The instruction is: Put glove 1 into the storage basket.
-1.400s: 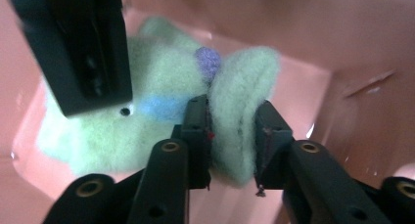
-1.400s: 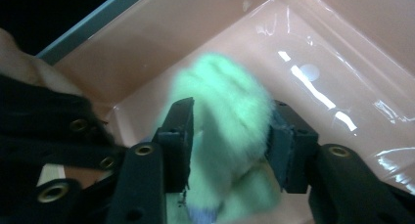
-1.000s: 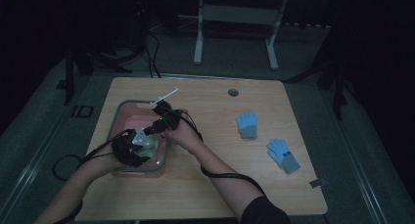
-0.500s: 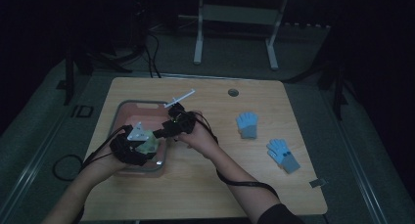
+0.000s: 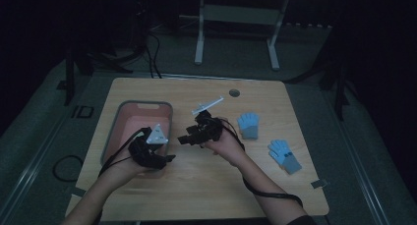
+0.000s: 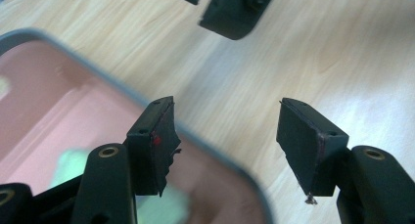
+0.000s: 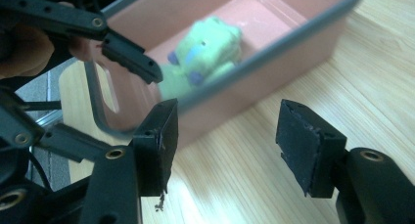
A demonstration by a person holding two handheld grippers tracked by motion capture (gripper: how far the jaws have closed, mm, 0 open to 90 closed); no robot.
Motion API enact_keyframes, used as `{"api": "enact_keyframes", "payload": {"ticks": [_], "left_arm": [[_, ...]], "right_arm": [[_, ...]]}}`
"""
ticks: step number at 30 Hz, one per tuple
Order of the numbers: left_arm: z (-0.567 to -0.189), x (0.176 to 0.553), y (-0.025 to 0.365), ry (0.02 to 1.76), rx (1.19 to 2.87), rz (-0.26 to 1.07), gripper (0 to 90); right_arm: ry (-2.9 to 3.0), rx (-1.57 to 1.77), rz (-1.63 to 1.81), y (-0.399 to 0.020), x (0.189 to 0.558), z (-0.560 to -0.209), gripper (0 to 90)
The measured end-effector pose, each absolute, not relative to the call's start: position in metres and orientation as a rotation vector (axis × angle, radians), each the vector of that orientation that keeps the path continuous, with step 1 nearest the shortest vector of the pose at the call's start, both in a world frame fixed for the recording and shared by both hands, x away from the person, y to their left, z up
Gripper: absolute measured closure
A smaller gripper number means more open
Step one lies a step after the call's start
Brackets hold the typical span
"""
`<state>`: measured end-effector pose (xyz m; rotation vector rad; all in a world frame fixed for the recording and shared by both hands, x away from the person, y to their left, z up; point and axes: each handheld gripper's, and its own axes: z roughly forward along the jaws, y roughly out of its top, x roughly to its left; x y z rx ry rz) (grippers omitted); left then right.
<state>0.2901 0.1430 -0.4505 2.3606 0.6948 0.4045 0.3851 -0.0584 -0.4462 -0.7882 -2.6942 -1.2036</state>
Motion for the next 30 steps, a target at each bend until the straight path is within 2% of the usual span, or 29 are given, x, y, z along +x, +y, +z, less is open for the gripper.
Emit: {"api": "enact_keyframes", "payload": {"ticks": [5,7,9,14,21,24,30], "left_arm": [[-0.451,0.286,0.124,0.666,2.35,0.373,39.4],[-0.452,0.285,0.117,0.668,2.35,0.355,35.6],[-0.455,0.283,0.108,0.664,2.362,0.396,34.0],[-0.46,0.279,0.091,0.691,2.349,0.427,25.5],[-0.471,0.279,0.08,0.701,2.336,0.374,11.0],[-0.476,0.277,0.076,0.684,2.33,0.339,9.7],[-0.497,0.273,0.066,0.654,2.308,0.3,8.3]], "right_arm": [[-2.719,-0.8,-1.2,-0.081,0.382,-0.446,38.7],[-2.719,-0.807,-1.215,-0.087,0.381,-0.446,37.0],[-2.712,-0.812,-1.234,-0.095,0.38,-0.445,33.8],[-2.708,-0.839,-1.24,-0.11,0.38,-0.448,29.5],[-2.7,-0.821,-1.242,-0.128,0.38,-0.455,21.3],[-2.702,-0.837,-1.239,-0.134,0.379,-0.459,21.3],[-2.737,-0.855,-1.245,-0.15,0.376,-0.476,14.9]]}}
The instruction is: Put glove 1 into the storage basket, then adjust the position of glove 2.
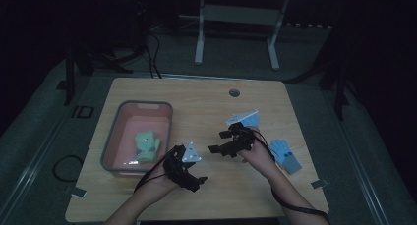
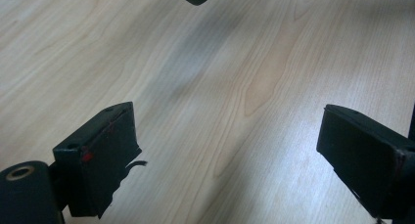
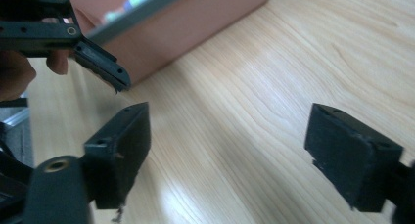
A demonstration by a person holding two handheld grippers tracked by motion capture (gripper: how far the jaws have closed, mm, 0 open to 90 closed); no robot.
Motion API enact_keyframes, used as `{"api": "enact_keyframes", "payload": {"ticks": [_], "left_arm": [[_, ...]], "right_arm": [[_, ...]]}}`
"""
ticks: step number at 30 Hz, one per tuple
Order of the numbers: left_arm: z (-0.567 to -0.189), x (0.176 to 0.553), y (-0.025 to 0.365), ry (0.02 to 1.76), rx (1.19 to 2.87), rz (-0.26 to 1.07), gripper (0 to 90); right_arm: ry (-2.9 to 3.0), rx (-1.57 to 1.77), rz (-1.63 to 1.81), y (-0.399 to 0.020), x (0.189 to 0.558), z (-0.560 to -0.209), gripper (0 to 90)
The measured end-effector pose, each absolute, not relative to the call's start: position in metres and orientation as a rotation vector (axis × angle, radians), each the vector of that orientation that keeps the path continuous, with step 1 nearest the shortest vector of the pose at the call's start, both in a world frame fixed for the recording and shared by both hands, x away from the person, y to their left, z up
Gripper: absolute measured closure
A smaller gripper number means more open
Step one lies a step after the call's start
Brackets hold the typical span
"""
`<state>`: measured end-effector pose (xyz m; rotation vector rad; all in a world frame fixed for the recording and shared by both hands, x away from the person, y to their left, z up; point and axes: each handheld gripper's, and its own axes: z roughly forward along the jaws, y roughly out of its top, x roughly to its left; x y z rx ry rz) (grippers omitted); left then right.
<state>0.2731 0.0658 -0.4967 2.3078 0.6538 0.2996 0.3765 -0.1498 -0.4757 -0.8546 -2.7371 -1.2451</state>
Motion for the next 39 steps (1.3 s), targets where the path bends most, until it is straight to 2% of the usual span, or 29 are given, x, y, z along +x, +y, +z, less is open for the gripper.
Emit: {"api": "enact_keyframes", "payload": {"ticks": [2,4,7,9,19,24,33,39], "left_arm": [[-0.505,0.273,0.064,0.662,2.295,0.284,6.6],[-0.513,0.272,0.062,0.688,2.295,0.286,1.2],[-0.52,0.267,0.057,0.673,2.279,0.376,1.2],[-0.523,0.265,0.054,0.66,2.279,0.319,1.2],[-0.544,0.261,0.045,0.627,2.282,0.235,1.3],[-0.552,0.259,0.047,0.629,2.268,0.256,1.3],[-0.559,0.254,0.052,0.64,2.248,0.283,1.3],[-0.562,0.252,0.053,0.646,2.244,0.266,1.3]], "right_arm": [[-2.768,-0.856,-1.235,-0.154,0.375,-0.482,14.0],[-2.793,-0.858,-1.219,-0.158,0.374,-0.488,13.8],[-2.769,-0.889,-1.219,-0.166,0.373,-0.495,13.5],[-2.754,-0.919,-1.221,-0.172,0.371,-0.499,13.5],[-2.788,-0.922,-1.221,-0.193,0.359,-0.509,13.7],[-2.867,-0.931,-1.254,-0.205,0.358,-0.513,28.8],[-2.942,-1.025,-1.261,-0.226,0.366,-0.515,34.7],[-2.947,-1.092,-1.249,-0.233,0.378,-0.512,35.2]]}}
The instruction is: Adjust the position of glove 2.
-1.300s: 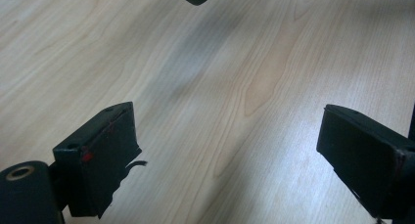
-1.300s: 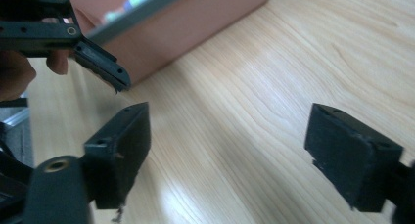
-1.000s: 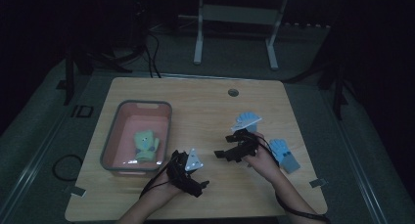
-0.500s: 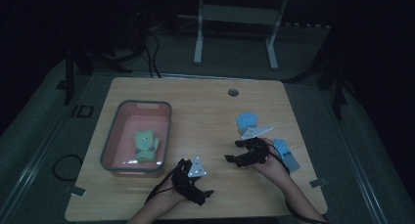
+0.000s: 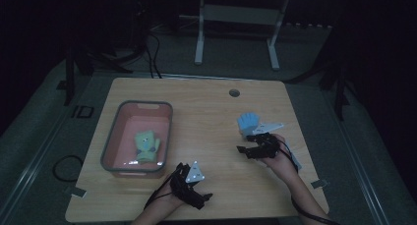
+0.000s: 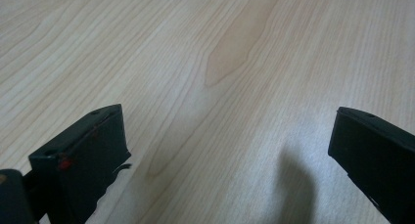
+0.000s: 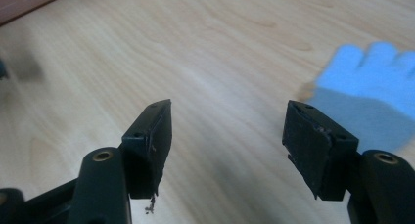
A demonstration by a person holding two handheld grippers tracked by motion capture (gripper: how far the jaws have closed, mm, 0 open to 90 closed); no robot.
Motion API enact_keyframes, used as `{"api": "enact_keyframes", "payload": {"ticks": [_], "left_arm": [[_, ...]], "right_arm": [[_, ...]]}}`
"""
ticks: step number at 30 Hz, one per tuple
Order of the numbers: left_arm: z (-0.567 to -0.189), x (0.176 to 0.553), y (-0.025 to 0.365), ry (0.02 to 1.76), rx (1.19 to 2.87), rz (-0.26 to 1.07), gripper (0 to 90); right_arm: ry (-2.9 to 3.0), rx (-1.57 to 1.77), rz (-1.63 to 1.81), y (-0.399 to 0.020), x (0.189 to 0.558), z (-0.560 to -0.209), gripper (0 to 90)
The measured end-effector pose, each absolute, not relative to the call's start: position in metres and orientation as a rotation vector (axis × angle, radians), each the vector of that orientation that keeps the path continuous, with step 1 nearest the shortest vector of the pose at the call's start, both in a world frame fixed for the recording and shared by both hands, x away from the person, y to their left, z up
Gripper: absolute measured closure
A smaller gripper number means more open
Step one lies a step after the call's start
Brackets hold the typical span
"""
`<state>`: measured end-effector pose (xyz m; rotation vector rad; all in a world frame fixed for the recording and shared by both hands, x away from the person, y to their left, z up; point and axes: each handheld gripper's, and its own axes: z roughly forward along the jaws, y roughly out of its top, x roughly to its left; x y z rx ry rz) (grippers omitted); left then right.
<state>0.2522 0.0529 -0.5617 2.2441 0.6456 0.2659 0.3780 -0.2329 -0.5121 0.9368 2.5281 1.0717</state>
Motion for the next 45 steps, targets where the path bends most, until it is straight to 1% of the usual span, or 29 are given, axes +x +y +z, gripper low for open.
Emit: {"api": "enact_keyframes", "payload": {"ticks": [9,19,21,25,26,29,37,40,45], "left_arm": [[-0.562,0.249,0.054,0.645,2.232,0.277,1.3],[-0.563,0.249,0.053,0.642,2.229,0.276,1.3],[-0.563,0.249,0.053,0.638,2.228,0.279,1.2],[-0.563,0.249,0.054,0.635,2.223,0.276,1.3],[-0.563,0.249,0.054,0.634,2.222,0.274,1.2],[-0.563,0.248,0.054,0.63,2.22,0.273,1.3],[-0.564,0.248,0.055,0.615,2.223,0.274,1.3],[-0.563,0.248,0.055,0.622,2.211,0.277,1.3],[-0.563,0.248,0.057,0.626,2.203,0.282,1.3]], "right_arm": [[2.453,0.97,1.088,-0.243,0.397,-0.499,39.7],[2.376,1.04,1.065,-0.248,0.428,-0.488,42.9],[2.36,1.063,1.056,-0.247,0.434,-0.489,44.8],[2.348,1.099,1.029,-0.245,0.445,-0.495,47.7],[2.338,1.111,1.011,-0.244,0.448,-0.498,50.0],[2.326,1.146,0.994,-0.245,0.456,-0.505,53.2],[2.321,1.239,0.95,-0.248,0.469,-0.524,55.8],[2.333,1.246,0.932,-0.248,0.471,-0.529,56.2],[2.344,1.232,0.836,-0.245,0.475,-0.542,59.5]]}}
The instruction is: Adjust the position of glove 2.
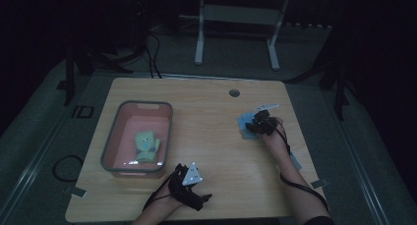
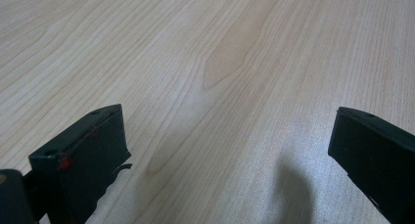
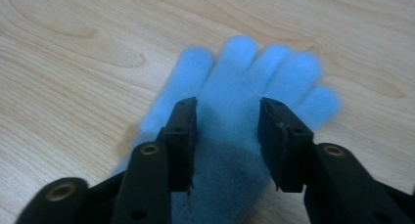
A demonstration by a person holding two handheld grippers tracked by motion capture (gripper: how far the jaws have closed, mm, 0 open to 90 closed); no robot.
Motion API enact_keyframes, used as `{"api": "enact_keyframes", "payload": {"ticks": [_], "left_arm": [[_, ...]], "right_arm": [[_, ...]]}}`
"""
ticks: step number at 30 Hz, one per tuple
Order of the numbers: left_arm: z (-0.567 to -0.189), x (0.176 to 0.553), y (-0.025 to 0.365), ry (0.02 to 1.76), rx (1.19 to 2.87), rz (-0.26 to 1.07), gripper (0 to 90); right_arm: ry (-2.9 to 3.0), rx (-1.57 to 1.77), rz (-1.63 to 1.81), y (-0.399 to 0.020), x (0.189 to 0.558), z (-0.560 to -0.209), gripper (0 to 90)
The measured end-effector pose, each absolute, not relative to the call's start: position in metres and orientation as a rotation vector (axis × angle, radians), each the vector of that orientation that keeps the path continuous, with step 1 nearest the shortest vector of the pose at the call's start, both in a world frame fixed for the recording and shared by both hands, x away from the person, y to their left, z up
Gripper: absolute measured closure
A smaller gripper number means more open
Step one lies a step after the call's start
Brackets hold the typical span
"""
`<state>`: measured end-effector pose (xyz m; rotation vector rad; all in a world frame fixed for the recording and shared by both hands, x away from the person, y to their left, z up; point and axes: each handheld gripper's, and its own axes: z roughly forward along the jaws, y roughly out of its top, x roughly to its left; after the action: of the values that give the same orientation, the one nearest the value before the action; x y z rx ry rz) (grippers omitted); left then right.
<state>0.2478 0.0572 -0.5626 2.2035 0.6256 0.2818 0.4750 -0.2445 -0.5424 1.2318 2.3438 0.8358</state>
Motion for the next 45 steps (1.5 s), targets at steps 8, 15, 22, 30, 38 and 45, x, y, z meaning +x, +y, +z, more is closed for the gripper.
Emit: {"api": "enact_keyframes", "payload": {"ticks": [8,15,22,30,38,45], "left_arm": [[-0.564,0.247,0.056,0.618,2.212,0.277,1.3],[-0.565,0.247,0.056,0.619,2.212,0.277,1.3],[-0.564,0.247,0.057,0.622,2.207,0.276,1.3],[-0.565,0.25,0.059,0.634,2.202,0.274,1.3],[-0.565,0.249,0.058,0.627,2.203,0.276,1.3],[-0.565,0.248,0.058,0.626,2.205,0.278,1.3]], "right_arm": [[2.331,1.264,0.847,-0.242,0.473,-0.545,73.1],[2.318,1.298,0.836,-0.237,0.471,-0.543,82.0],[2.316,1.296,0.849,-0.23,0.46,-0.532,82.7],[2.296,1.291,0.887,-0.213,0.435,-0.5,82.8],[2.253,1.305,0.975,-0.2,0.399,-0.469,82.8],[2.258,1.289,1.026,-0.187,0.373,-0.462,82.8]]}}
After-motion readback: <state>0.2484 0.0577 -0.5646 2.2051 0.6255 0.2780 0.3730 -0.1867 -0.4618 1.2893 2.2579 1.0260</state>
